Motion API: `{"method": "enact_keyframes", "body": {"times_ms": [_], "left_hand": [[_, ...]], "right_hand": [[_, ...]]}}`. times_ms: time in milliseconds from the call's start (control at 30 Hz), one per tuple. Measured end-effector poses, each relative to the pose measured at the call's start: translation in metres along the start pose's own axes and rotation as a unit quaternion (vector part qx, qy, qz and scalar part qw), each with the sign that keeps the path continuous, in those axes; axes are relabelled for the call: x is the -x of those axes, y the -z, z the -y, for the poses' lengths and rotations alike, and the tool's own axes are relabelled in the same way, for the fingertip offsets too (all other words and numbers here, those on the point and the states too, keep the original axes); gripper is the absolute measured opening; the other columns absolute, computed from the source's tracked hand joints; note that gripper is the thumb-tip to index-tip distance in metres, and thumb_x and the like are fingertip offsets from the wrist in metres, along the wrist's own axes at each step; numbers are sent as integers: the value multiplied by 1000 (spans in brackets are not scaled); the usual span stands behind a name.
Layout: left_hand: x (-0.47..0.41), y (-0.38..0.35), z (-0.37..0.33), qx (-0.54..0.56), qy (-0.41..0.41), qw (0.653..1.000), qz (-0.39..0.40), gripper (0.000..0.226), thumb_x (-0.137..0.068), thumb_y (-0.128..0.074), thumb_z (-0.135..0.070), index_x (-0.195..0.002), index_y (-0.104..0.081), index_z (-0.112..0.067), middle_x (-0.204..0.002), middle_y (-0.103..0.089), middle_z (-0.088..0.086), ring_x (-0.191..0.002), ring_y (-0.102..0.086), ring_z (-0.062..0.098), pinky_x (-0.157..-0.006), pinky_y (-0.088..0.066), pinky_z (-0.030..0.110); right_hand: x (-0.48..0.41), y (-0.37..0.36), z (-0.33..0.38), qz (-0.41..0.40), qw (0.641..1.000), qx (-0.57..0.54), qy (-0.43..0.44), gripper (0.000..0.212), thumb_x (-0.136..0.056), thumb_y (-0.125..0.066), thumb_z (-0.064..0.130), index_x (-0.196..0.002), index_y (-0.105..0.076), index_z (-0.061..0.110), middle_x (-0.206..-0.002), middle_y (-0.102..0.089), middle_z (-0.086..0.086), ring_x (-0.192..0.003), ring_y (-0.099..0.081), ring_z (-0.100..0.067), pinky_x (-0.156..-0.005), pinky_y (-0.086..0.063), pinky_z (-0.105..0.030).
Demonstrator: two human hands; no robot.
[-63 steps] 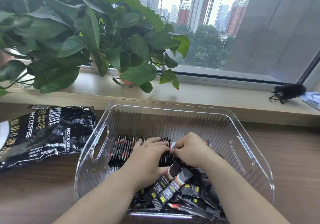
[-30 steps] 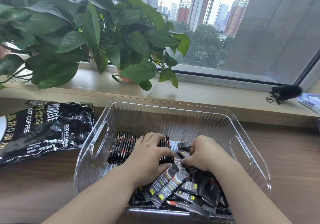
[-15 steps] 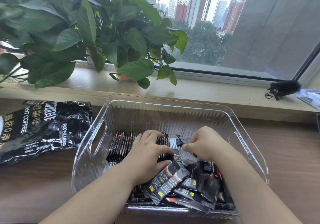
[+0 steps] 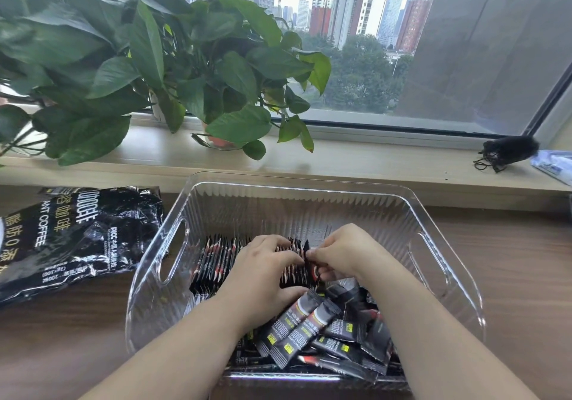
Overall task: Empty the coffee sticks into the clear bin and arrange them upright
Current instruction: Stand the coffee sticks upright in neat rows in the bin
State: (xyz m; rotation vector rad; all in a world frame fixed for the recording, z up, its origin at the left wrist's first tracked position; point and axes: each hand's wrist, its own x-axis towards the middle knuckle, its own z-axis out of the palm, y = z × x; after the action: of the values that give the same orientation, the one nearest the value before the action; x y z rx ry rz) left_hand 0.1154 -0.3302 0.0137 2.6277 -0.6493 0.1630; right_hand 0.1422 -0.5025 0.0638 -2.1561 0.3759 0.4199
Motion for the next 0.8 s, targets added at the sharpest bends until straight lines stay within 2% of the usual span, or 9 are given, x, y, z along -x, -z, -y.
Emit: {"method": "enact_keyframes", "body": {"times_ms": [200,300,367,500,600,700,800], "left_hand": [[1,-1,0,1,9,1000,-4,50,-83,-66,-59,-128,-59,-38,-140,-46,-12,-136,-33,8,-116,-26,34],[1,-2,0,10,9,1000,-7,51,-81,-67,-62,-125,-61,-37,-138,-47,-13,-134,-35,8,-115,-27,33],[1,-1,0,13,12,1000,-7,53,-79,-67,-64,-124,-62,-37,-137,-47,-13,-133,-36,8,-115,-27,33],[2,0,-2,16,15,1000,-11,53,-79,-68,-63,-125,-61,-37,-135,-48,-14,-130,-38,7,-113,-28,31],[2,0,-4,5,8,1000,-9,55,-82,-66,-62,-132,-55,-41,-135,-46,-14,-130,-37,8,-114,-27,31],[3,1,-5,6,0,1000,-8,53,-84,-65,-59,-133,-54,-43,-138,-42,-12,-132,-34,8,-115,-26,33],[3,2,-6,19,-15,1000,-11,43,-84,-69,-54,-125,-61,-44,-140,-41,-12,-135,-31,8,-114,-27,36]], "right_hand": [[-3,-4,-6,-35,998,32,46,16,-89,-77,19,-85,-76,4,-59,-68,-7,-55,-64,-18,-72,-64,-36],[-4,-7,-8,-38,994,80,62,19,-92,-72,21,-75,-75,12,-54,-67,-1,-46,-61,-10,-53,-53,-21],[-5,-9,-9,-46,992,97,66,21,-92,-70,19,-74,-76,13,-52,-67,1,-43,-62,-7,-48,-47,-18],[-3,-10,-9,-41,992,92,74,18,-92,-71,22,-76,-75,16,-59,-70,-2,-48,-63,-9,-51,-51,-20],[-1,-8,-10,-28,992,91,77,16,-92,-72,27,-80,-77,17,-61,-69,-3,-54,-61,-14,-64,-57,-30],[0,-7,-10,-23,992,98,71,18,-93,-71,26,-78,-77,19,-58,-66,-2,-53,-58,-15,-60,-52,-27],[1,-6,-11,-12,994,88,58,17,-91,-73,22,-75,-78,17,-61,-67,-5,-53,-57,-17,-60,-52,-29]]}}
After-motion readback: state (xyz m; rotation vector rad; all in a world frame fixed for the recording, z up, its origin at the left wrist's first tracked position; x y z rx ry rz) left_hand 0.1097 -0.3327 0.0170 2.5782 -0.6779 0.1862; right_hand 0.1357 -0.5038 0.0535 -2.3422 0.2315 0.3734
